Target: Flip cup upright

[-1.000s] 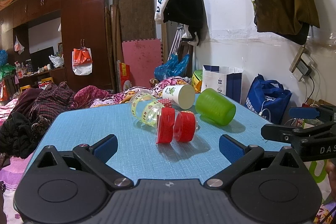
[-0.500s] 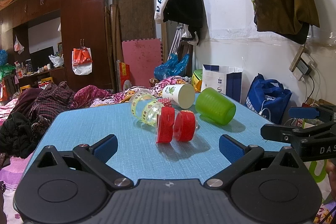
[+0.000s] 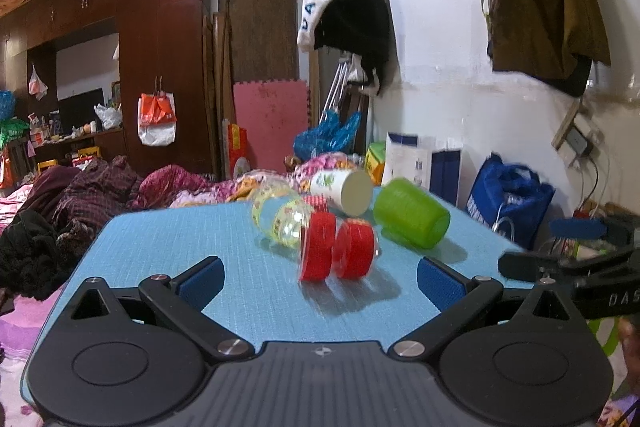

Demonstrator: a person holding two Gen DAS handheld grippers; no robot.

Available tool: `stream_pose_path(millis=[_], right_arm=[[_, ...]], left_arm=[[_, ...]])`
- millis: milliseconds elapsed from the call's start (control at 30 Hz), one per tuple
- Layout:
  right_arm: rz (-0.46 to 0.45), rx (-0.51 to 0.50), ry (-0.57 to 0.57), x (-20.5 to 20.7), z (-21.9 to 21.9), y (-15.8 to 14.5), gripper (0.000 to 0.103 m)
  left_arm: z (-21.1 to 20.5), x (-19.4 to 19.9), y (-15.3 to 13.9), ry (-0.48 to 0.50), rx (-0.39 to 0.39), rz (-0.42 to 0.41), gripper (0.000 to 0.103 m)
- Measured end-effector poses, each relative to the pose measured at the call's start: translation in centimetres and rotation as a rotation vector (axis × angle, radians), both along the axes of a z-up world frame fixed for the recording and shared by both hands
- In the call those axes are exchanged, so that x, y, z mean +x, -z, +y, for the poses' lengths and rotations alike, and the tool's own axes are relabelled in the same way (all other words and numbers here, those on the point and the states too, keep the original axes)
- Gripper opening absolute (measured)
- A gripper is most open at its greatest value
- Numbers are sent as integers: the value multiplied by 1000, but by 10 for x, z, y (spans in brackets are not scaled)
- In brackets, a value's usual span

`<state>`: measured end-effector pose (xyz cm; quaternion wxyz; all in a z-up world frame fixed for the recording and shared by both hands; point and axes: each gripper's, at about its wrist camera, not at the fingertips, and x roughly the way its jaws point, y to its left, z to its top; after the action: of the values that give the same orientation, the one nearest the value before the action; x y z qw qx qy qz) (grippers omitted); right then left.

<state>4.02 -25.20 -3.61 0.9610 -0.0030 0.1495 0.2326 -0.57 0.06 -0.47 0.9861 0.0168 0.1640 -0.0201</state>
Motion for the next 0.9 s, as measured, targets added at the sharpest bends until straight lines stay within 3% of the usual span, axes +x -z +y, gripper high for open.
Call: stream_pose_path(millis=[200,367,467,600,733,900], right_arm=[[11,4,1,3,0,1,102],[22,2,-6,14,0,1,102],[28,-51,7,26,2,-10,102],[5,-136,59,44,0,-45,102],[23,-36,50,73,-12,-91,102],[81,11,34,120,-9,-98,102]], left_arm=[[23,24,-10,54,-14,-30,103],[41,70,-15,135,-30,96,103],[48,81,-36,122,-4,87,103],[55,96,-87,141,-19,105,103],[39,114,-132,187,67,88,103],[13,168,-139,341,214,155,103]])
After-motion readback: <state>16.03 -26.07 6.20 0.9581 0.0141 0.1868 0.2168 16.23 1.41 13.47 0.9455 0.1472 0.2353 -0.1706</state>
